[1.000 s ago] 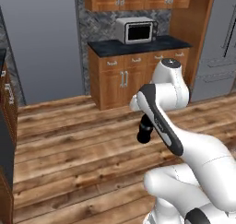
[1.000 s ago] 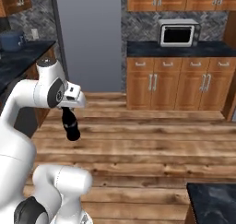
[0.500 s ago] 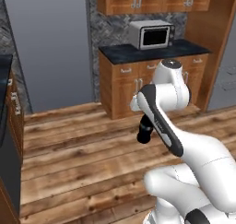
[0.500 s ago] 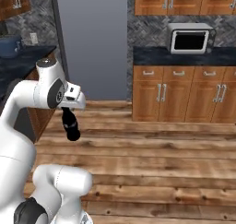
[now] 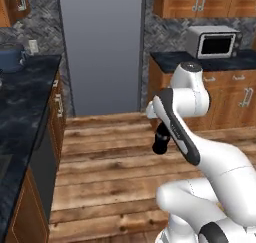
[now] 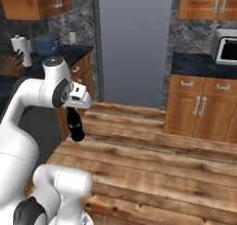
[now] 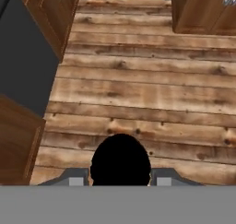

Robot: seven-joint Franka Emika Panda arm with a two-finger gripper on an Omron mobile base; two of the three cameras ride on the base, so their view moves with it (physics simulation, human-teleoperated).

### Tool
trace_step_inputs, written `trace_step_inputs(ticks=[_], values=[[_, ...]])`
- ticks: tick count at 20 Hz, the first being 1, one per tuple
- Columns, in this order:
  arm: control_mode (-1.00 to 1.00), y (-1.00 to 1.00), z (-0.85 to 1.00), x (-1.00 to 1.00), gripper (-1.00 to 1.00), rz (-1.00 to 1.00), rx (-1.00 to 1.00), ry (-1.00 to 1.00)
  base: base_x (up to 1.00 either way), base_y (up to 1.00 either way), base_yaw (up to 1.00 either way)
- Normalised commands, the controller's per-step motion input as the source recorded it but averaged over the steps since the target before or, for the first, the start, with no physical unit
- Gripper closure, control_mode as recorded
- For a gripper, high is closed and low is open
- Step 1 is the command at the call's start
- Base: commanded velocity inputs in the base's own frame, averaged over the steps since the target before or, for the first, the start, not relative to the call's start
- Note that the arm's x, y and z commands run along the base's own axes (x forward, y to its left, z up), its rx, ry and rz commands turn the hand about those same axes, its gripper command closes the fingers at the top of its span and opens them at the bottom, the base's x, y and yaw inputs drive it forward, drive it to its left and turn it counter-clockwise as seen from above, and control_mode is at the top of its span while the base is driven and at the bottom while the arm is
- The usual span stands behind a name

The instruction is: Place the large bottle from the dining counter next to the other large bottle outside the sink, and place the small bottle from the dining counter next to the other small bottle inside the sink.

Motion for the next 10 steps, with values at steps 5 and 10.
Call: trace_step_inputs(ticks=[5,10], values=[[1.0,0.0,0.0,0.0,1.0,0.0,0.0,0.0,0.0,0.0,0.73],[1.0,0.0,0.0,0.0,1.0,0.0,0.0,0.0,0.0,-0.25,0.84]])
